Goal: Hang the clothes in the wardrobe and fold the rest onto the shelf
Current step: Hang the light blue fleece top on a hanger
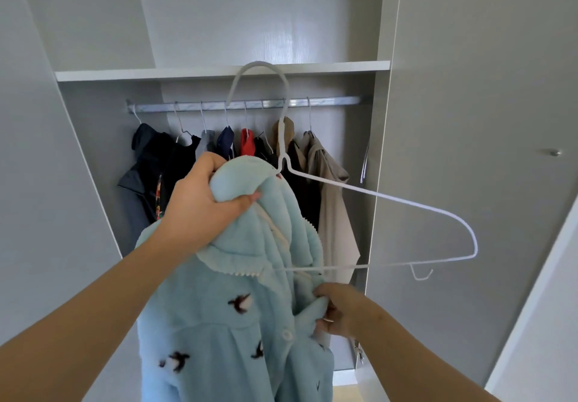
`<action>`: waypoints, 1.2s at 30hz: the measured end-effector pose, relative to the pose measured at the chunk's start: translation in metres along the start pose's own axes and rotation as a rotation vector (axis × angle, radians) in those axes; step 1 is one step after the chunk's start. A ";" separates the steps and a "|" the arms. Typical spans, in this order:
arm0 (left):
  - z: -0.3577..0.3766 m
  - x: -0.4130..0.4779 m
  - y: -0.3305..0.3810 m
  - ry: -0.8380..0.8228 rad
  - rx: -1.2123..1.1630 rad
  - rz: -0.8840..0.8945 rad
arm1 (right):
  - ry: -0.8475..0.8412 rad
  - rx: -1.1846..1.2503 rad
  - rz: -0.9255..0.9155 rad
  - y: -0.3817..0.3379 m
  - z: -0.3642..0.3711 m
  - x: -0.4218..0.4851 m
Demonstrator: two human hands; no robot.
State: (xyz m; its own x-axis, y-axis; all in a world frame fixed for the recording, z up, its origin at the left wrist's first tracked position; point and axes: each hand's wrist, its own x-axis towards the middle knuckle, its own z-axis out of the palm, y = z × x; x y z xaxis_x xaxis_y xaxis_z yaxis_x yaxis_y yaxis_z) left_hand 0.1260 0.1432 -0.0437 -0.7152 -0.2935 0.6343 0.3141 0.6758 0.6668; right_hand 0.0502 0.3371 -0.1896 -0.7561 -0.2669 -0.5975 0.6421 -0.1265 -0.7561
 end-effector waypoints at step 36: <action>-0.025 -0.023 -0.057 -0.065 0.584 0.294 | 0.511 -0.308 -0.647 -0.057 -0.049 0.010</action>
State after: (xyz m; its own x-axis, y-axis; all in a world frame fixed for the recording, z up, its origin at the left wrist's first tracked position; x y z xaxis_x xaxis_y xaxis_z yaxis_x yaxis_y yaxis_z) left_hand 0.1405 0.0949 -0.0867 -0.6936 -0.0115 0.7202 0.1244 0.9829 0.1355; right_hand -0.0003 0.3881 -0.1660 -0.9712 0.2374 -0.0175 0.0613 0.1785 -0.9820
